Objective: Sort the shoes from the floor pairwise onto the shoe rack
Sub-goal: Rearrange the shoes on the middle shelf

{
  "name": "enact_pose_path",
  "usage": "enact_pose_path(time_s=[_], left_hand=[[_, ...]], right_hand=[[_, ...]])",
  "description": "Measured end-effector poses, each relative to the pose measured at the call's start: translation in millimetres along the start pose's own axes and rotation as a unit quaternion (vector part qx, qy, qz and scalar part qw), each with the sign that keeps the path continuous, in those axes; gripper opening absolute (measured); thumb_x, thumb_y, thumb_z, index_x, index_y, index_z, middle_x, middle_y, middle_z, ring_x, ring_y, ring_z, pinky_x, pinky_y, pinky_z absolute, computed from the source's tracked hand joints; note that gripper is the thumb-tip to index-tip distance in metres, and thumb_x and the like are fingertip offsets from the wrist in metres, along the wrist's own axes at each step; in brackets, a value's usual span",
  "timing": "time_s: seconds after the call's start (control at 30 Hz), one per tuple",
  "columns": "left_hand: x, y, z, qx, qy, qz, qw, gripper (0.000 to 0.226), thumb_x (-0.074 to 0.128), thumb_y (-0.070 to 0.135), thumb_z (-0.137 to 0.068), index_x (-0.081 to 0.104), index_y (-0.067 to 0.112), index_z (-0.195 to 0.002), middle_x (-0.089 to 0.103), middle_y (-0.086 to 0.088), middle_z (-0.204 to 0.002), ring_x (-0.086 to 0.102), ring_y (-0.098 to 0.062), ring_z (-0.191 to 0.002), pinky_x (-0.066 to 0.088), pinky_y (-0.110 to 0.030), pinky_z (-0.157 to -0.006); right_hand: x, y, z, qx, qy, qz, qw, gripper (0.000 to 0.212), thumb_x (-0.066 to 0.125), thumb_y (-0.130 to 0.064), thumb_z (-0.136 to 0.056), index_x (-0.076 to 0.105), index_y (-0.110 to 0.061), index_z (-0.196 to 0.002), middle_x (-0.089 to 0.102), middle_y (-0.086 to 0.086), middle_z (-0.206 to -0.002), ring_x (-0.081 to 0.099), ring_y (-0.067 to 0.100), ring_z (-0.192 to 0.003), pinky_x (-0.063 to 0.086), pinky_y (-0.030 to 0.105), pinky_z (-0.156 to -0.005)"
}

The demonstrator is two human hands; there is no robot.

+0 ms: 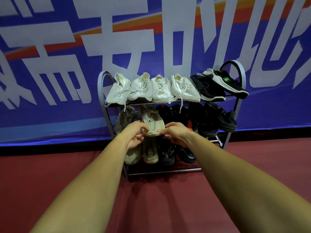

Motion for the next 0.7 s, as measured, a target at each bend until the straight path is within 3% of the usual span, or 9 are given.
enact_pose_path(time_s=[0.03, 0.1, 0.17, 0.23, 0.37, 0.47, 0.57, 0.7], left_hand=[[0, -3, -2, -0.009, -0.014, -0.009, 1.000, 0.023, 0.059, 0.002, -0.077, 0.051, 0.023, -0.082, 0.044, 0.004, -0.052, 0.028, -0.008, -0.044, 0.029, -0.022, -0.053], [-1, -13, -5, -0.025, -0.013, -0.030, 0.999, 0.026, 0.062, 0.002, -0.076, 0.056, 0.024, -0.090, 0.057, 0.002, -0.073, 0.043, -0.007, -0.050, 0.032, -0.022, -0.054], [-2, -21, -8, -0.021, 0.014, 0.004, 1.000, 0.020, 0.062, 0.000, -0.079, 0.061, 0.018, -0.089, 0.066, 0.000, -0.085, 0.056, -0.007, -0.066, 0.033, -0.023, -0.057], [-3, -21, -10, 0.004, 0.035, 0.031, 0.999, 0.019, 0.060, -0.002, -0.080, 0.059, 0.017, -0.081, 0.063, 0.000, -0.081, 0.055, -0.009, -0.069, 0.032, -0.023, -0.057], [-20, -12, -18, 0.011, 0.036, -0.007, 0.999, 0.015, 0.062, 0.008, -0.084, 0.058, 0.021, -0.080, 0.060, 0.005, -0.076, 0.052, -0.007, -0.069, 0.031, -0.024, -0.058], [-27, -18, -19, -0.030, 0.018, -0.043, 0.998, 0.010, 0.064, 0.016, -0.086, 0.060, 0.025, -0.090, 0.064, 0.008, -0.086, 0.054, -0.007, -0.077, 0.031, -0.022, -0.058], [-27, -28, -27, -0.029, 0.033, -0.030, 0.999, 0.014, 0.061, 0.011, -0.087, 0.061, 0.024, -0.094, 0.064, 0.006, -0.093, 0.055, -0.006, -0.079, 0.029, -0.021, -0.056], [-30, -21, -34, 0.019, 0.073, 0.002, 0.997, 0.019, 0.058, 0.003, -0.087, 0.056, 0.021, -0.084, 0.063, 0.002, -0.086, 0.054, -0.008, -0.075, 0.026, -0.022, -0.054]], right_hand=[[1, 0, -1, 0.001, 0.007, -0.001, 1.000, 0.050, 0.083, -0.014, -0.079, 0.059, -0.009, -0.122, 0.072, 0.008, -0.103, 0.058, 0.007, -0.062, 0.036, 0.020, -0.049], [3, 0, -4, -0.001, 0.010, 0.003, 1.000, 0.050, 0.080, -0.013, -0.082, 0.056, -0.008, -0.126, 0.071, 0.011, -0.112, 0.060, 0.009, -0.070, 0.036, 0.022, -0.053], [6, 2, -9, 0.001, 0.013, 0.017, 1.000, 0.053, 0.078, -0.014, -0.084, 0.053, -0.007, -0.130, 0.070, 0.010, -0.111, 0.061, 0.010, -0.071, 0.036, 0.020, -0.047], [10, 5, -14, -0.001, 0.016, 0.056, 0.998, 0.054, 0.081, -0.019, -0.083, 0.054, -0.004, -0.127, 0.068, 0.008, -0.101, 0.060, 0.011, -0.071, 0.036, 0.018, -0.042], [17, 7, -25, -0.028, 0.040, 0.112, 0.992, 0.053, 0.084, -0.035, -0.077, 0.061, -0.009, -0.118, 0.065, 0.003, -0.090, 0.057, 0.012, -0.071, 0.040, 0.022, -0.053], [20, 4, -33, -0.055, 0.061, 0.141, 0.987, 0.048, 0.084, -0.044, -0.074, 0.066, -0.013, -0.106, 0.068, 0.000, -0.089, 0.059, 0.013, -0.066, 0.049, 0.027, -0.062], [22, -1, -38, -0.061, 0.055, 0.172, 0.982, 0.038, 0.085, -0.040, -0.075, 0.066, -0.015, -0.096, 0.070, -0.002, -0.083, 0.066, 0.016, -0.061, 0.058, 0.032, -0.072], [27, -7, -44, -0.063, 0.070, 0.202, 0.975, 0.038, 0.086, -0.041, -0.073, 0.070, -0.017, -0.098, 0.073, 0.000, -0.083, 0.064, 0.014, -0.056, 0.055, 0.029, -0.064]])
Point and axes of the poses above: each hand's wrist, its own z-axis away from the middle knuckle, its own x-axis out of the palm, y = z × x, the point moved 8 cm from there along -z, towards the middle knuckle
